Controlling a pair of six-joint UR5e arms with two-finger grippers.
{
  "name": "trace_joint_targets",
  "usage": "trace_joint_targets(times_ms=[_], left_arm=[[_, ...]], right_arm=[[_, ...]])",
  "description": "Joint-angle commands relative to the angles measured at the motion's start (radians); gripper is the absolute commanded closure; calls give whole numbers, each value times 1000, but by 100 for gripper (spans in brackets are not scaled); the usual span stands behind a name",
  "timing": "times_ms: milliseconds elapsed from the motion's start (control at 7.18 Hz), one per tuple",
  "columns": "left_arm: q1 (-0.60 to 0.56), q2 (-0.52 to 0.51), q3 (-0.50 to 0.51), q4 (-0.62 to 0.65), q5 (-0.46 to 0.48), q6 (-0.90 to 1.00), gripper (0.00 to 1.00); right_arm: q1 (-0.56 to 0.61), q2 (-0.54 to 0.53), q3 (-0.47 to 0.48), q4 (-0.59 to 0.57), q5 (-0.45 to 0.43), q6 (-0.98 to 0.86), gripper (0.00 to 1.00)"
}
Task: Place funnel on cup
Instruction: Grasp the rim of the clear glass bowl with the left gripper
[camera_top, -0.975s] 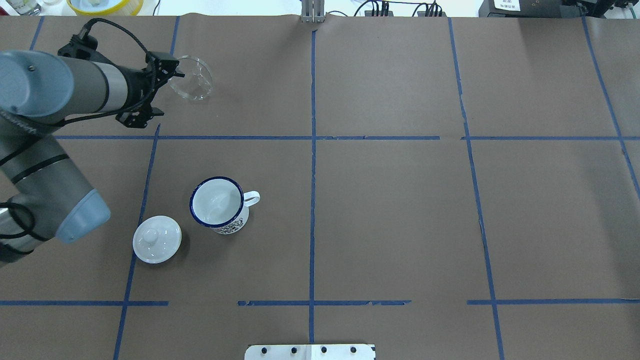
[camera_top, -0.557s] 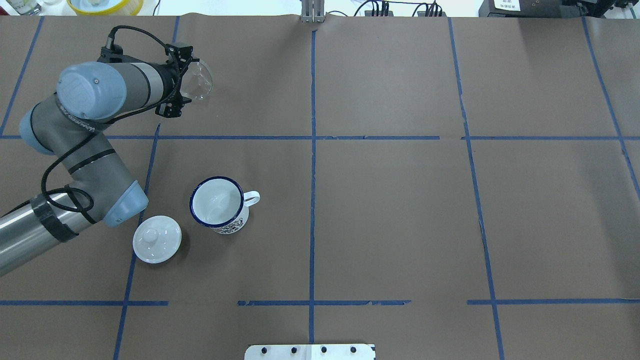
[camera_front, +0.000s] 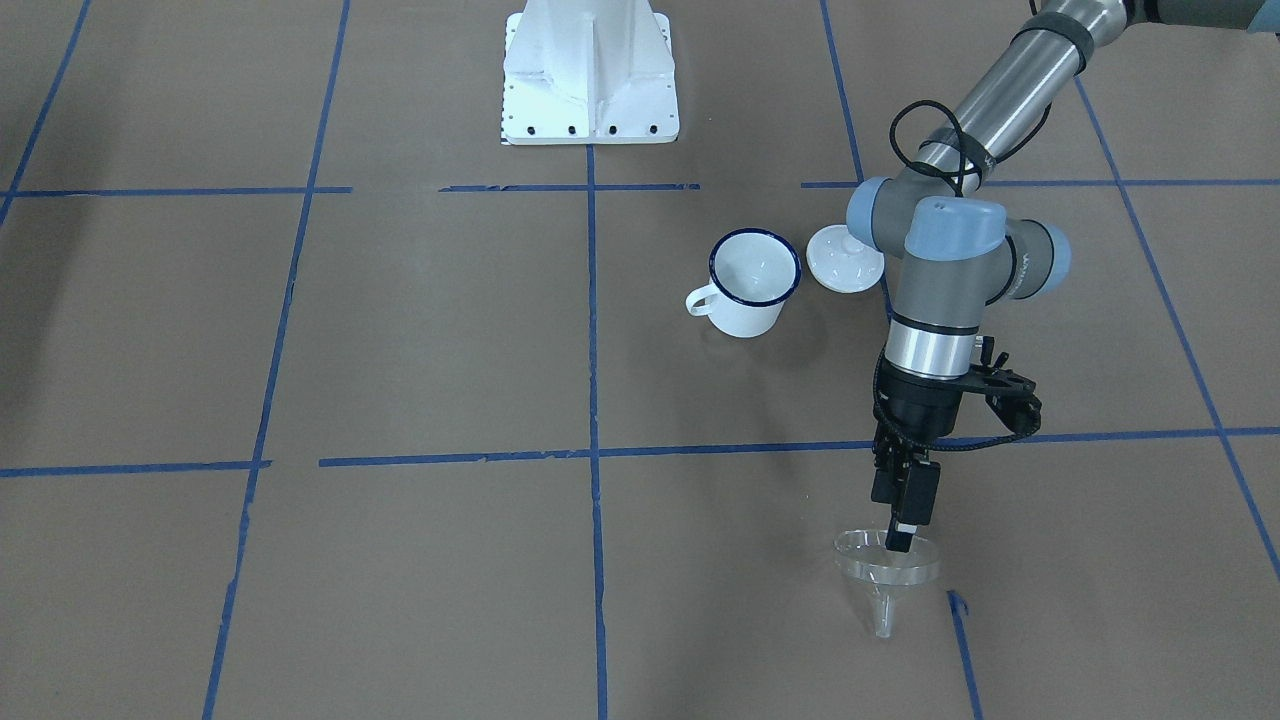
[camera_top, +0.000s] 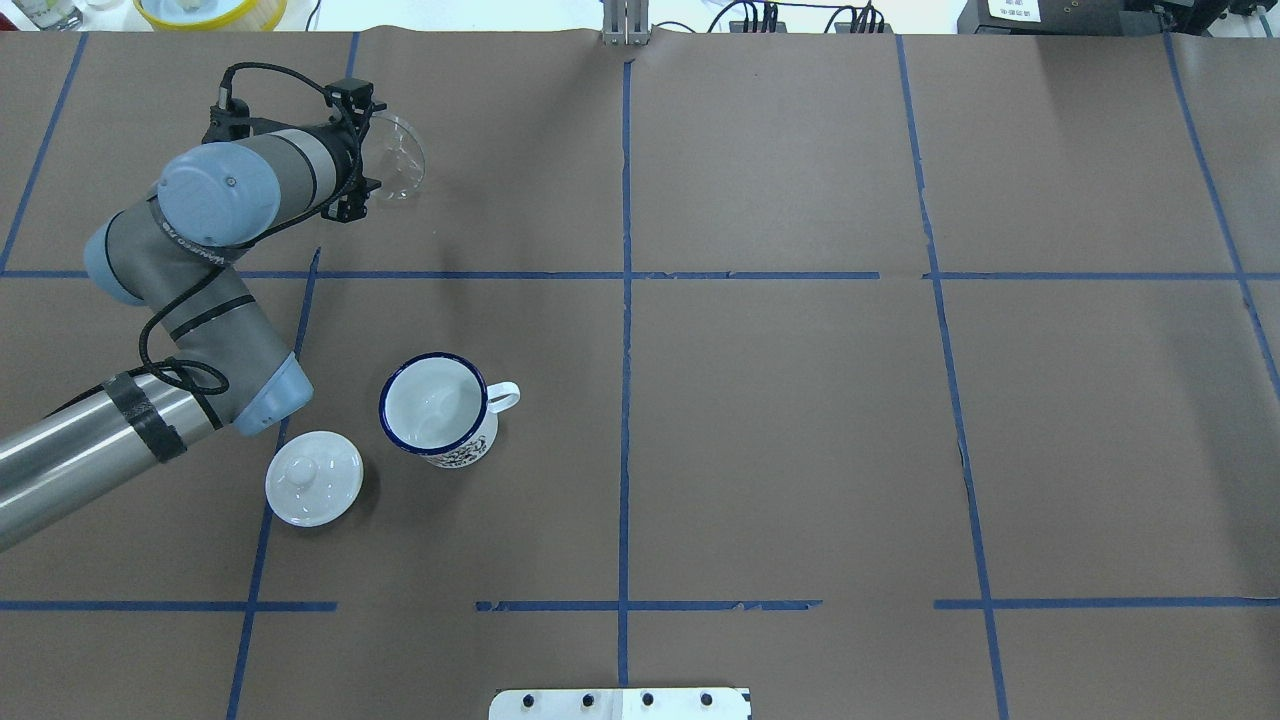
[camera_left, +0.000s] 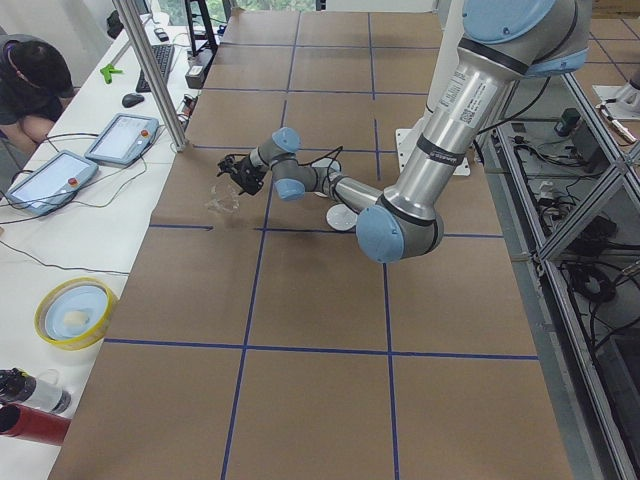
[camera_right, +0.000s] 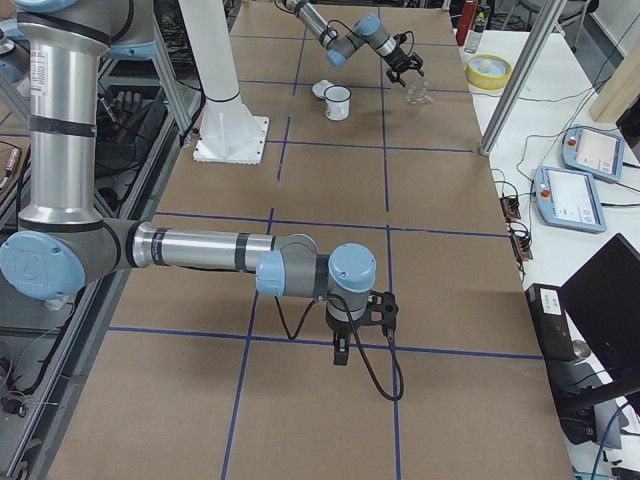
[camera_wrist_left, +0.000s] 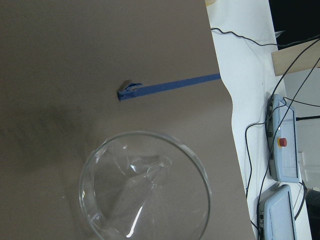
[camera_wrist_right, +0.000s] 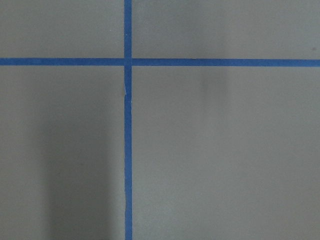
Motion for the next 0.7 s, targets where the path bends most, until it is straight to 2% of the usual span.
trace_joint_targets(times_ms=[0, 139, 418, 557], left_arm=[[-13, -22, 80, -62, 5, 1, 0], [-13, -28, 87, -63, 3, 5, 5], [-16, -49, 100, -63, 3, 5, 41], [-19, -51, 101, -63, 5, 7, 41]], right_arm=[[0, 0, 1, 0, 0, 0, 0], [0, 0, 1, 0, 0, 0, 0], [0, 0, 1, 0, 0, 0, 0], [0, 0, 1, 0, 0, 0, 0]])
